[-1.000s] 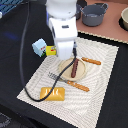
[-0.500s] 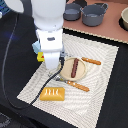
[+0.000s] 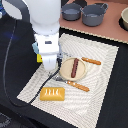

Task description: Interact with the objects in diverse but meaningful ways.

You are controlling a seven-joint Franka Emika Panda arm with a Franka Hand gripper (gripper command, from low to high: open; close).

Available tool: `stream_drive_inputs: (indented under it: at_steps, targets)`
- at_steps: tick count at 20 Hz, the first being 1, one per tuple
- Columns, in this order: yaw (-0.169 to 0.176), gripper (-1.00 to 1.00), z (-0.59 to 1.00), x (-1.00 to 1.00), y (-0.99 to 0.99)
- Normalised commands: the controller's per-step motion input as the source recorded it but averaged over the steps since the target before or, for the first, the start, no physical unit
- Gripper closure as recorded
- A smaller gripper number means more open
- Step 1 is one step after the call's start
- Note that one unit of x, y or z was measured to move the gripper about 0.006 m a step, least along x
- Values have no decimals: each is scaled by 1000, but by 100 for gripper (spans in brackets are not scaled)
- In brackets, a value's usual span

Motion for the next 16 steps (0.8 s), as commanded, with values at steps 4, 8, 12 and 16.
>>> stream_drive_inputs:
  at_steps: [4,8,12,16]
  targets:
    - [21,100,-216,-202,0]
    - [11,-100,-37,-134,0]
    - [33,-100,371,-378,65]
    - [-2,-100,906,-646,141]
